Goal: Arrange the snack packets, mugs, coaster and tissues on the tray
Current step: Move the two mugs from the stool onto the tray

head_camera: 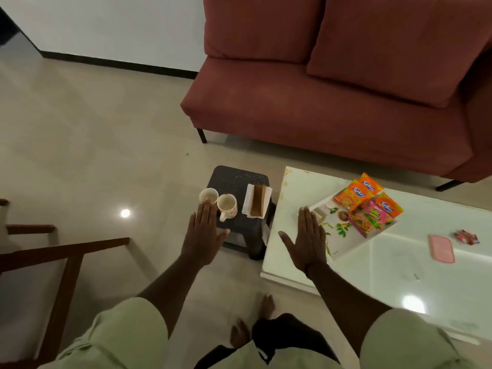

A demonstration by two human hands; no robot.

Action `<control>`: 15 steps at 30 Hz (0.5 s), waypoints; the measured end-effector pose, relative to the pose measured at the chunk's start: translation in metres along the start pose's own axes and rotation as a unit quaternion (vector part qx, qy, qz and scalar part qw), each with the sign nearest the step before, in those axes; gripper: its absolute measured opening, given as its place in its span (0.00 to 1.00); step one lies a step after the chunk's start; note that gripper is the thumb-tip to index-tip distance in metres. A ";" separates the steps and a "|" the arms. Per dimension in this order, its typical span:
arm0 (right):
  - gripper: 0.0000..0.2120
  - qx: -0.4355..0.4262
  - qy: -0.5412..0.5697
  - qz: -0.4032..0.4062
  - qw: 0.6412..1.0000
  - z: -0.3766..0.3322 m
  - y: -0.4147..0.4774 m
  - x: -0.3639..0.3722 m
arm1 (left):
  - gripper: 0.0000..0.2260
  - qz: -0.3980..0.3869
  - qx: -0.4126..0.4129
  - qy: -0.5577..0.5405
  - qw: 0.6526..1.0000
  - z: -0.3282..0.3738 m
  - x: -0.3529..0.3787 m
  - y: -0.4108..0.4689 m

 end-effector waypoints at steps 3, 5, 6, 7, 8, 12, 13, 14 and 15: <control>0.42 0.004 0.050 -0.031 0.998 -0.035 0.016 0.026 | 0.37 -0.017 -0.041 -0.003 0.999 -0.031 0.002 0.013; 0.42 0.011 0.085 -0.037 0.996 -0.054 0.026 0.040 | 0.37 -0.033 -0.083 -0.031 0.996 -0.046 0.007 0.020; 0.42 0.017 0.104 -0.041 0.994 -0.063 0.032 0.047 | 0.36 -0.050 -0.119 -0.069 0.989 -0.055 0.012 0.025; 0.41 0.032 0.134 -0.048 0.989 -0.069 0.040 0.055 | 0.34 -0.081 -0.171 -0.128 0.974 -0.064 0.017 0.031; 0.39 0.059 0.183 -0.061 0.979 -0.074 0.047 0.065 | 0.30 -0.126 -0.234 -0.216 0.939 -0.074 0.024 0.035; 0.28 0.214 0.433 -0.134 0.865 -0.090 0.064 0.111 | 0.13 -0.178 -0.405 -0.569 0.693 -0.094 0.042 0.045; 0.26 0.251 0.476 -0.130 0.833 -0.092 0.067 0.120 | 0.12 -0.186 -0.411 -0.577 0.681 -0.097 0.045 0.051; 0.24 0.282 0.507 -0.129 0.804 -0.095 0.071 0.129 | 0.11 -0.196 -0.409 -0.579 0.678 -0.100 0.047 0.058; 0.24 0.303 0.522 -0.132 0.786 -0.099 0.075 0.134 | 0.09 -0.203 -0.404 -0.580 0.678 -0.101 0.049 0.065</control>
Point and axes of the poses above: each hand's wrist, its own y-axis towards the middle knuckle, its own x-axis out of the palm, z = x × y, the point moved 7 cm from there along y, towards the middle knuckle, and after that the axes turned 10 degrees about -x, right-handed, at the moved point
